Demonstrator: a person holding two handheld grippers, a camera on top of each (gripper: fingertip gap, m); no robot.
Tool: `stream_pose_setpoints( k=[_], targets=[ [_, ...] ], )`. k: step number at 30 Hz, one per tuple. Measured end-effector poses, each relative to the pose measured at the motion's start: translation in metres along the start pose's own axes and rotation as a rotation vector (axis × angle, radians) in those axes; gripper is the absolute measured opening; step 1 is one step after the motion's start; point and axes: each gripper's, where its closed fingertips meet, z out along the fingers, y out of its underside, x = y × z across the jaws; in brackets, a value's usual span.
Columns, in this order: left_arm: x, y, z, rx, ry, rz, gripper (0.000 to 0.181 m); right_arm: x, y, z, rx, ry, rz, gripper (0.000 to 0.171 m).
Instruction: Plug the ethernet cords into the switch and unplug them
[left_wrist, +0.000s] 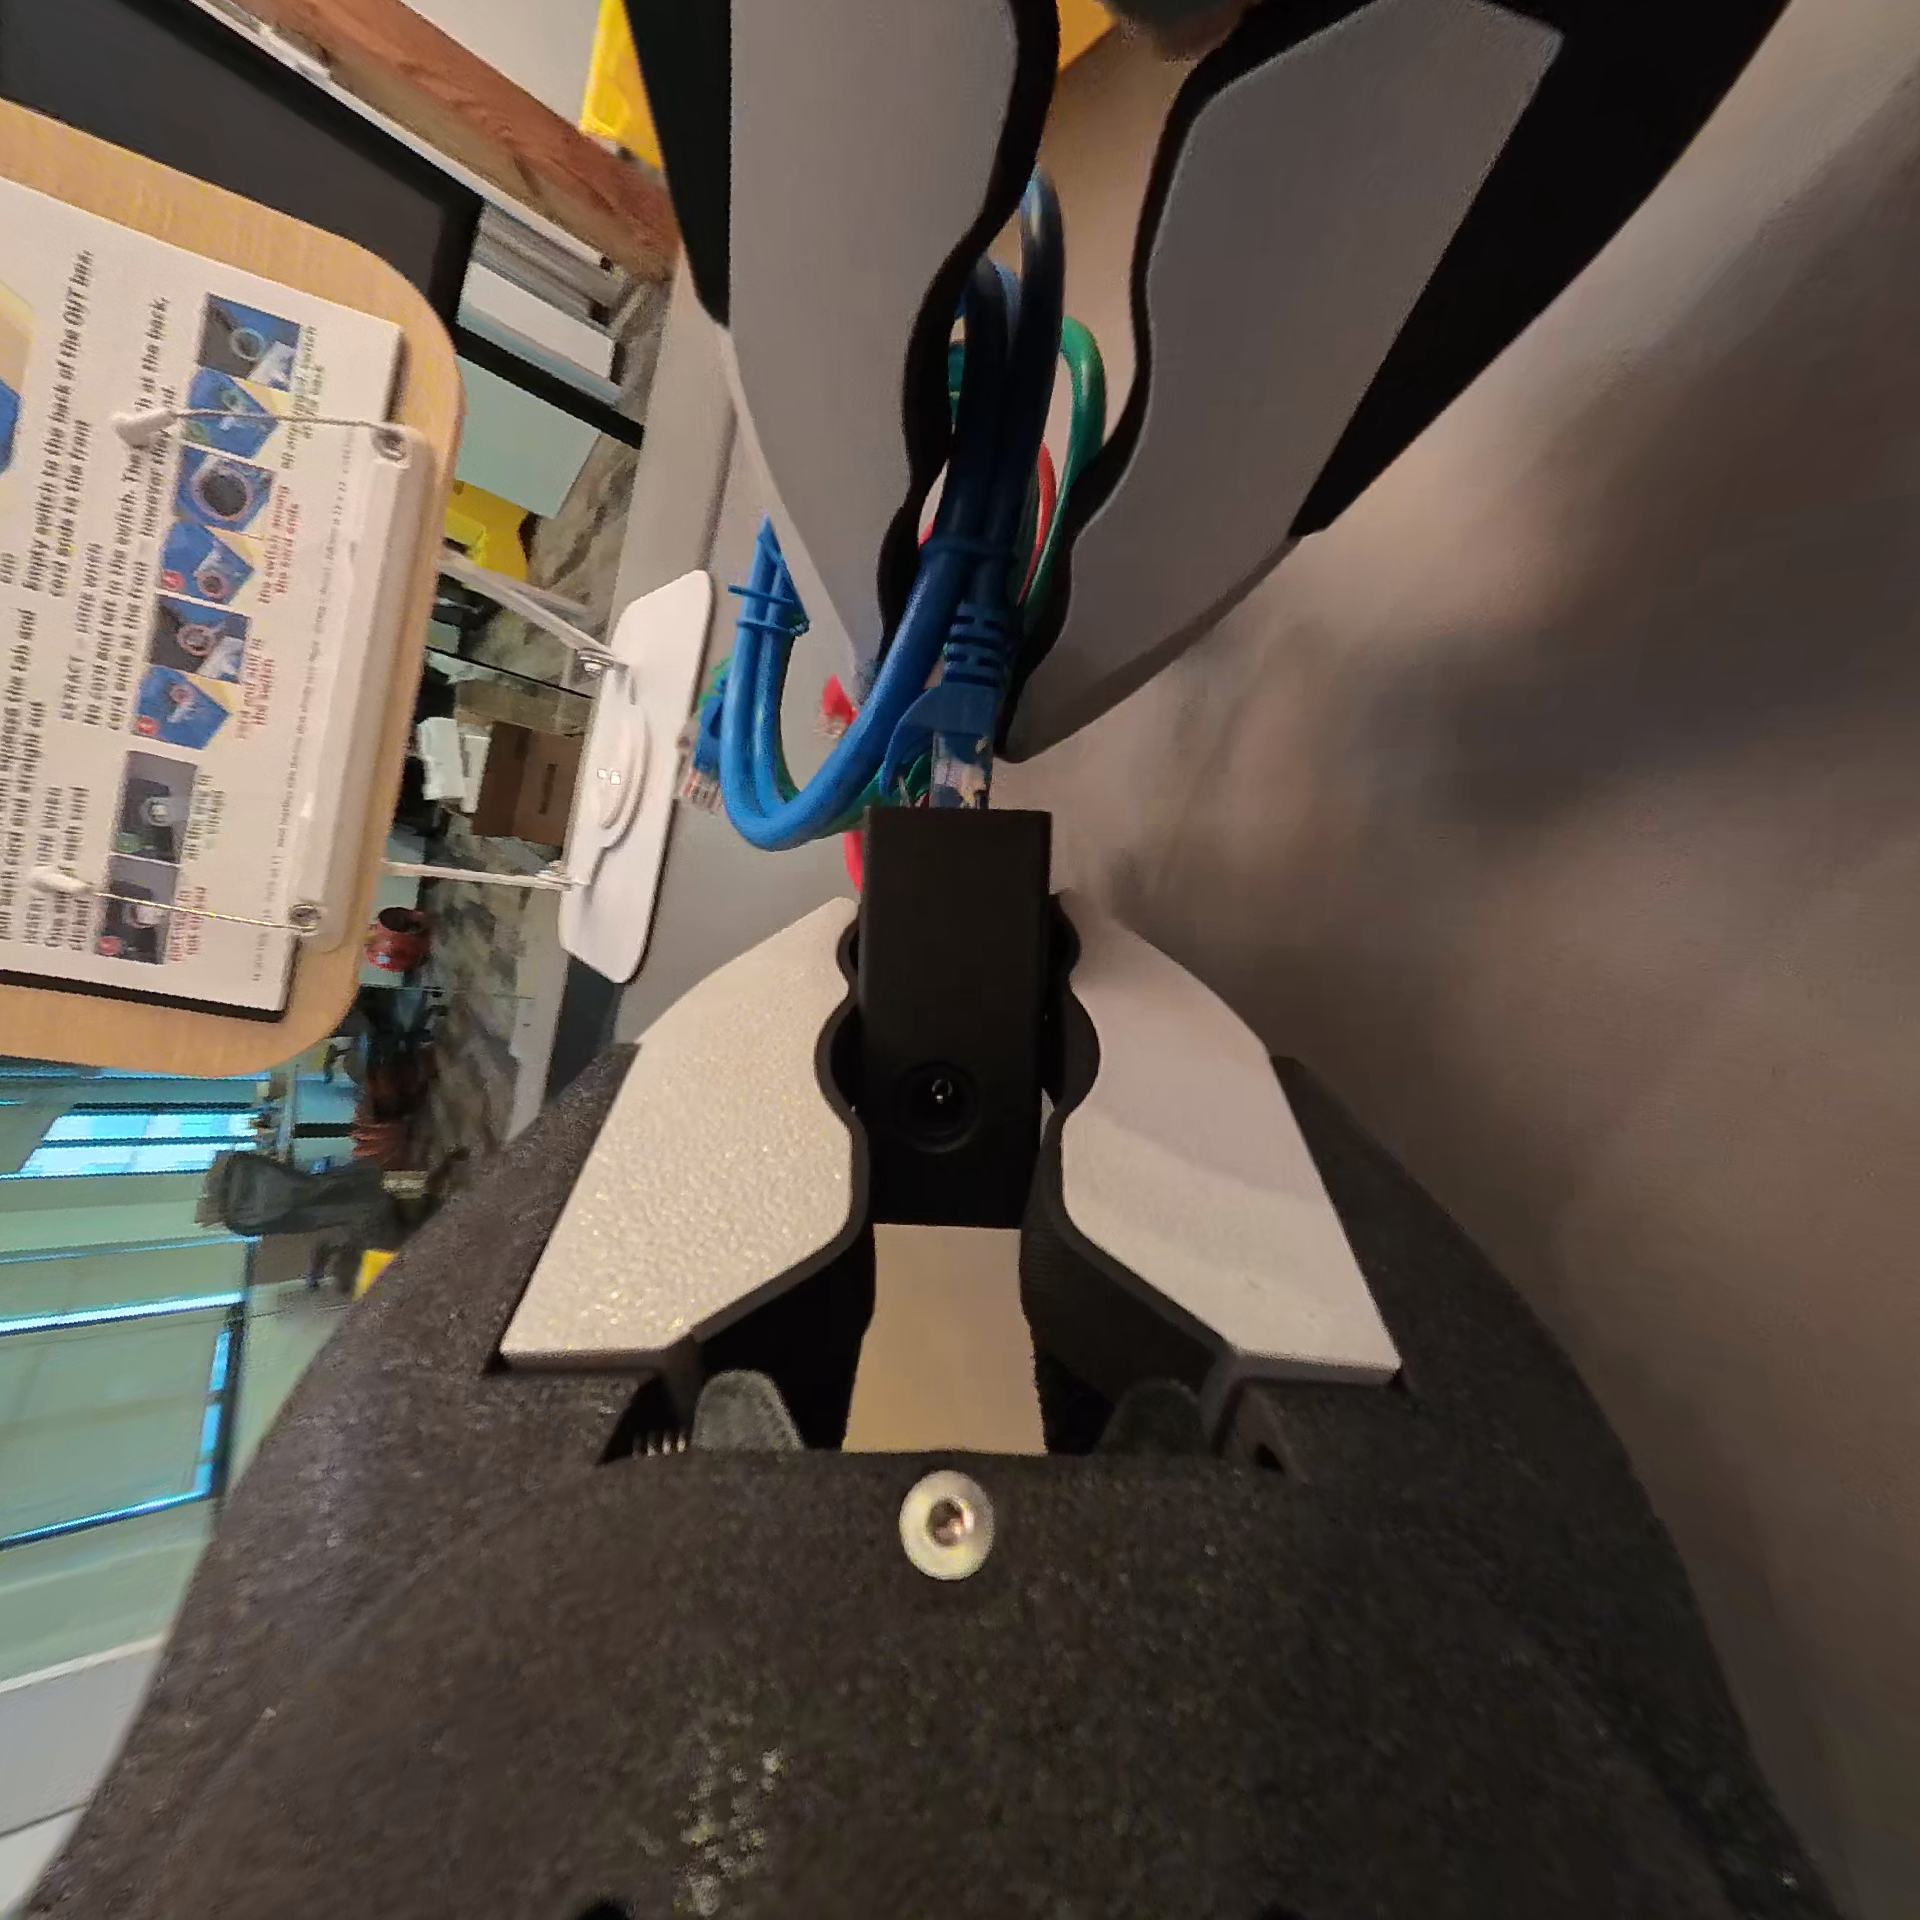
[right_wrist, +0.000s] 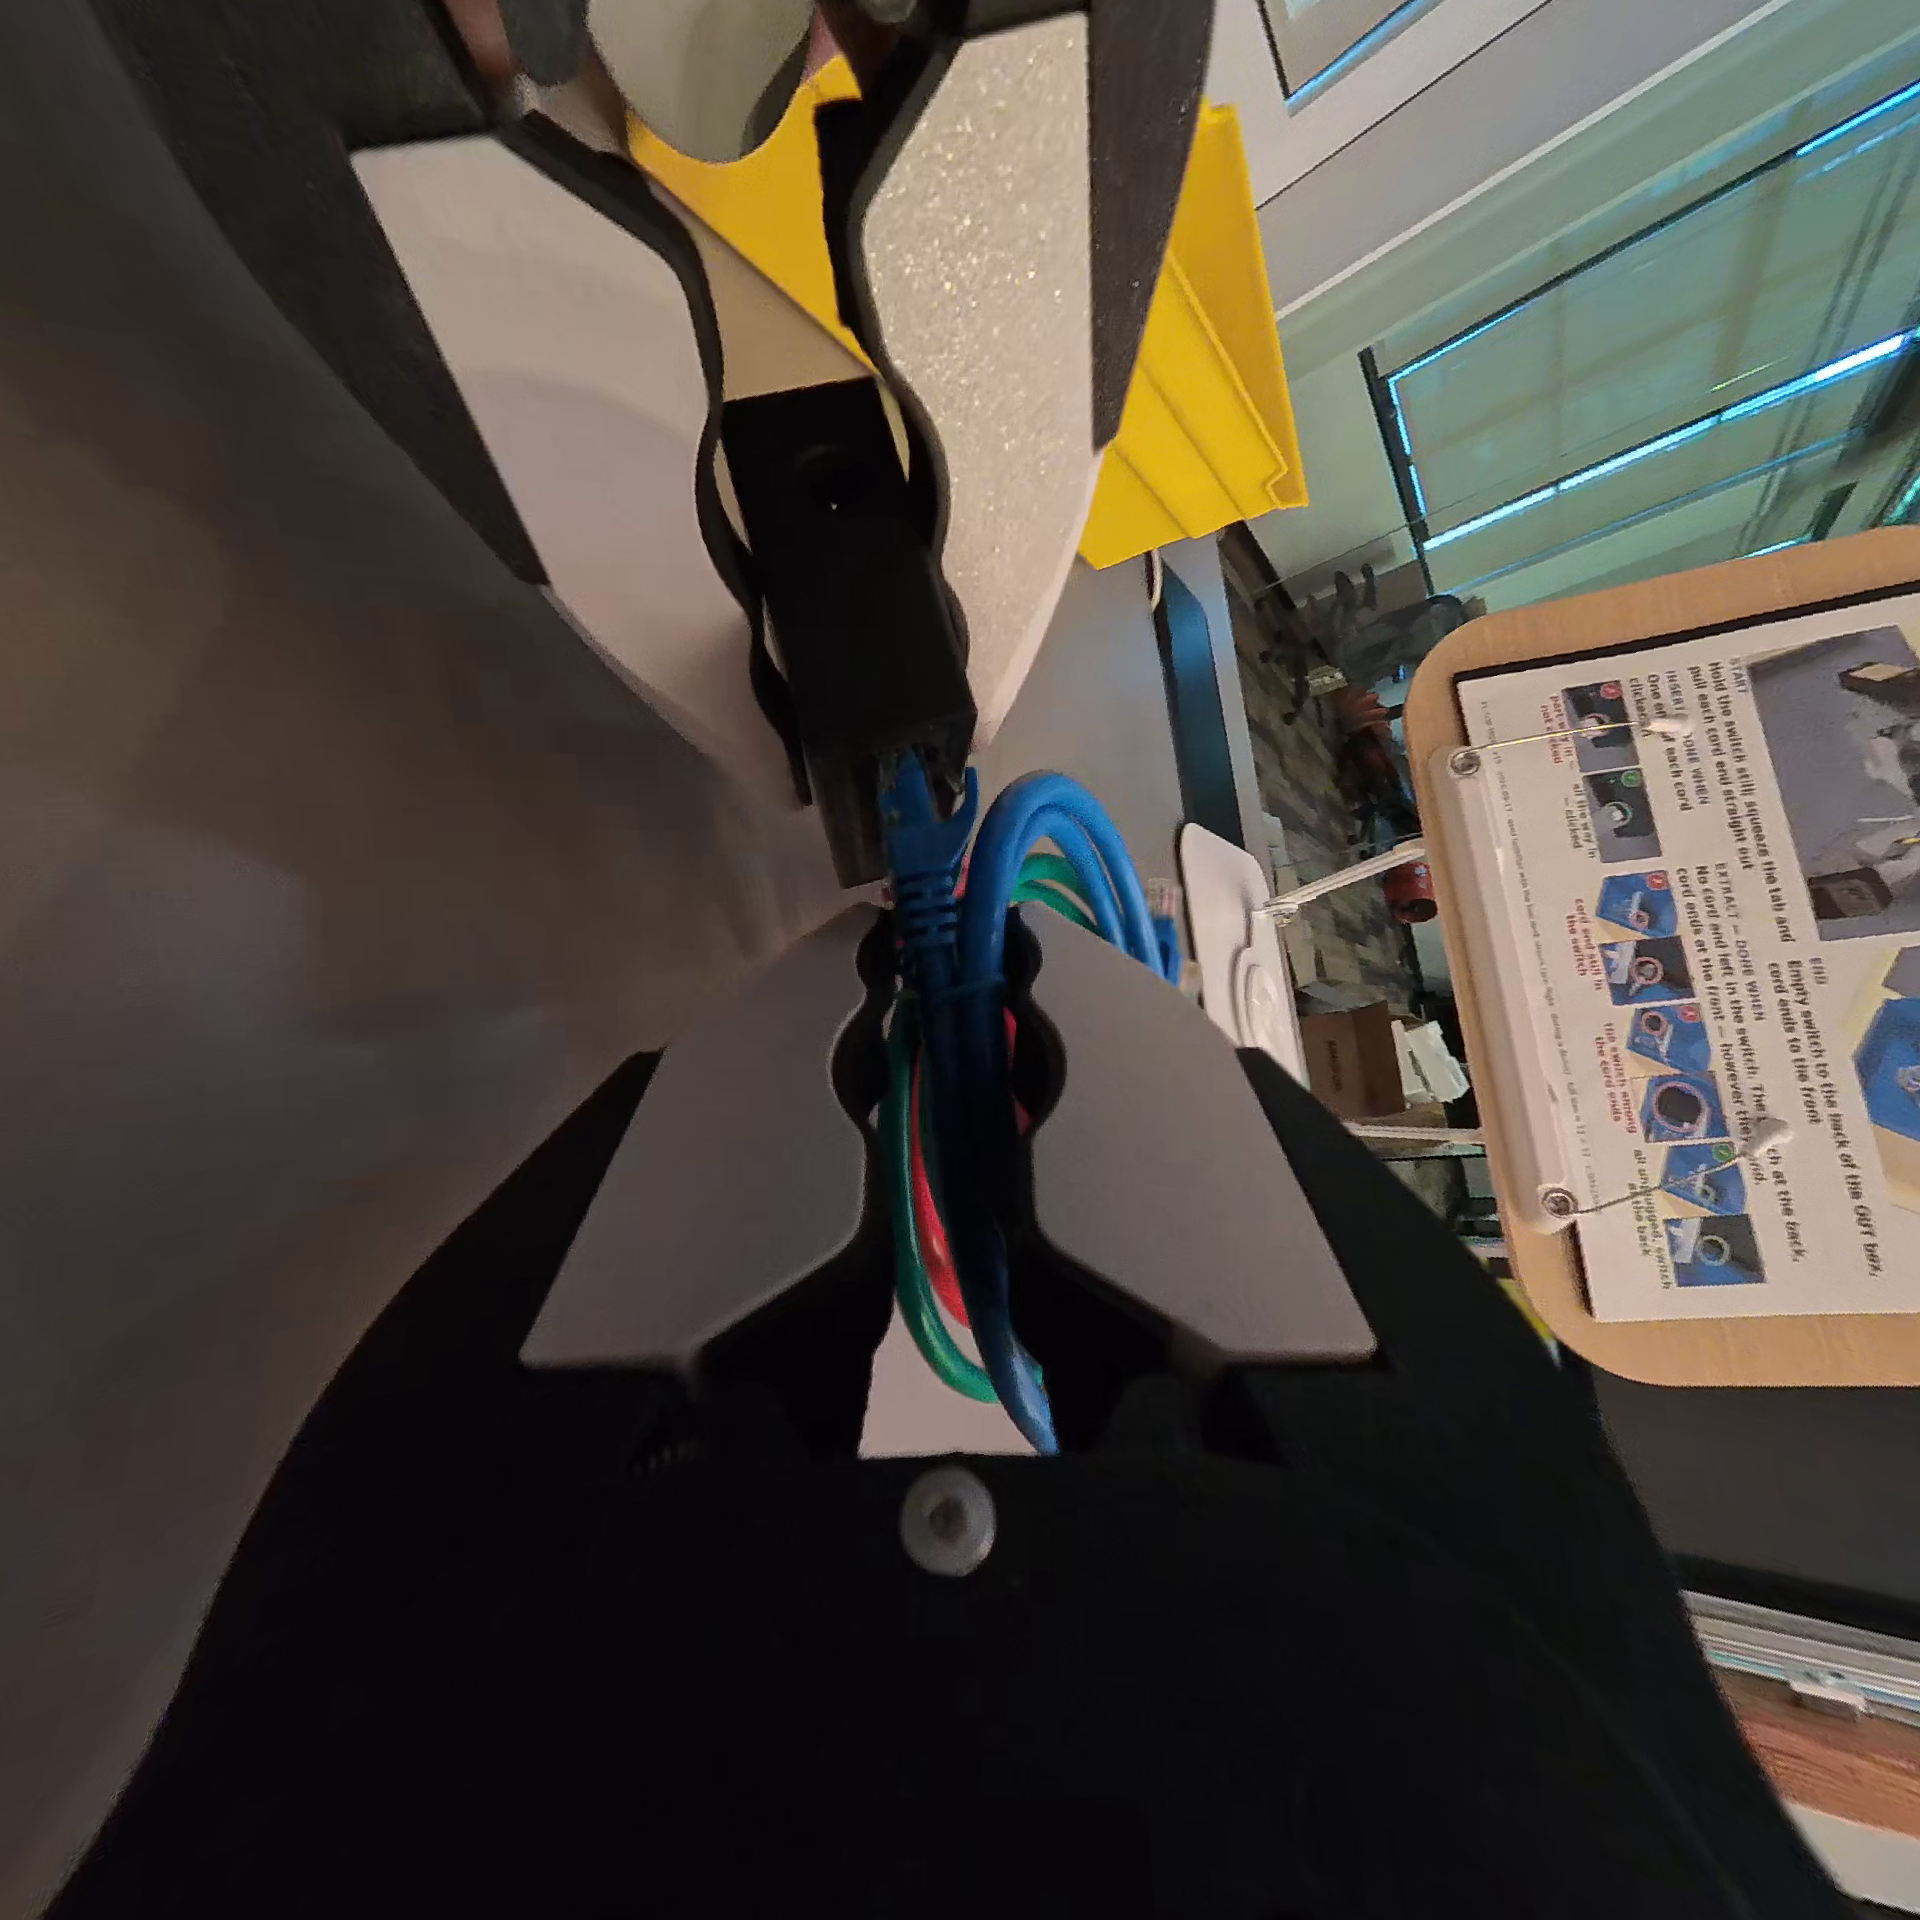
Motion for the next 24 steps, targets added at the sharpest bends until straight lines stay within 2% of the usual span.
stream_pose_setpoints(
  k=[6,11,15,24],
  targets=[
    [0.01,0.005,0.005,0.027,0.127,-0.122,0.03,-0.008,0.003,0.006,0.011,-0.09,0.043,0.024],
    [0.01,0.006,0.002,0.039,0.139,-0.127,0.03,-0.011,0.001,0.009,0.034,-0.129,0.075,0.025],
    [0.01,0.003,0.0,0.049,0.123,-0.105,0.03,-0.012,-0.002,0.005,0.019,-0.119,0.073,0.027],
    [0.005,-0.018,-0.014,0.096,0.025,-0.009,0.03,-0.005,-0.009,-0.004,-0.079,-0.112,0.003,0.019]
  ],
)
